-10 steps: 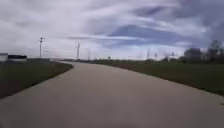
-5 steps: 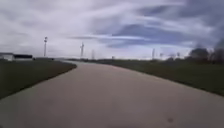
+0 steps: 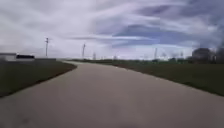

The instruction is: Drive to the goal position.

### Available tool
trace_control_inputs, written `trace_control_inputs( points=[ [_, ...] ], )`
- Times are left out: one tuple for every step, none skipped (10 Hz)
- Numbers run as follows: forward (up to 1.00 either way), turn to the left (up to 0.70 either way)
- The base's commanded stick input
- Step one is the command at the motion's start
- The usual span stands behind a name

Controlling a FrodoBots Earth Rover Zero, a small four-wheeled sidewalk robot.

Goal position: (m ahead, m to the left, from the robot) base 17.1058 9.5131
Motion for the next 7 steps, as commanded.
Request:
trace_control_inputs(
  points=[
    [1.0,0.0],
    [1.0,0.0],
    [1.0,0.0],
    [1.0,0.01],
    [1.0,0.03],
    [1.0,0.07],
    [1.0,0.13]
  ],
)
